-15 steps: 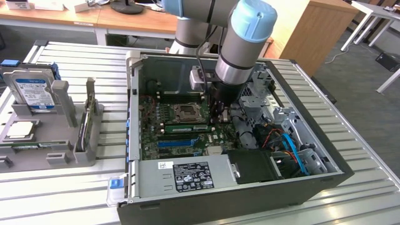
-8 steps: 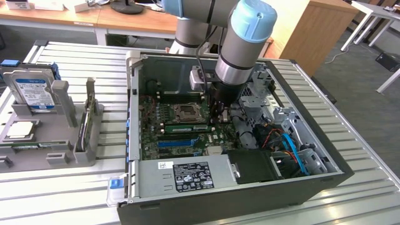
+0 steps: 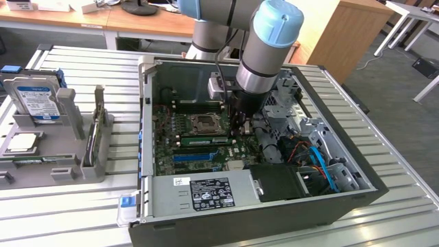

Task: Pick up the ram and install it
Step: 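Press down the ram until it locks into place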

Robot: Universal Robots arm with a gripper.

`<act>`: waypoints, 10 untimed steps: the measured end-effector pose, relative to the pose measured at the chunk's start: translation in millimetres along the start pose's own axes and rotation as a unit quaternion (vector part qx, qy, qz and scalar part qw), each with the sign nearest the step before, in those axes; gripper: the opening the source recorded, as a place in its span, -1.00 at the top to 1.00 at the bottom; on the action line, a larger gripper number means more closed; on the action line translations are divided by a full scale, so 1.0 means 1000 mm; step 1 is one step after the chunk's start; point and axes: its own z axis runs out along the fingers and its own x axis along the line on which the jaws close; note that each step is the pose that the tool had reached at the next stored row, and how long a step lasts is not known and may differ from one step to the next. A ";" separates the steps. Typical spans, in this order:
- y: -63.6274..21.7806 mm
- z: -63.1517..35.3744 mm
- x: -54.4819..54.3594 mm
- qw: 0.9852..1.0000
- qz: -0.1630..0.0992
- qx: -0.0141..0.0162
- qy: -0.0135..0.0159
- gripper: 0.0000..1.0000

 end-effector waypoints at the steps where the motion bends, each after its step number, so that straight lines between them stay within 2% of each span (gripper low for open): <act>1: 0.0000 0.0002 0.000 1.000 0.000 0.000 0.000 0.79; 10: 0.0000 0.0011 0.000 1.000 0.000 0.000 0.000 0.79</act>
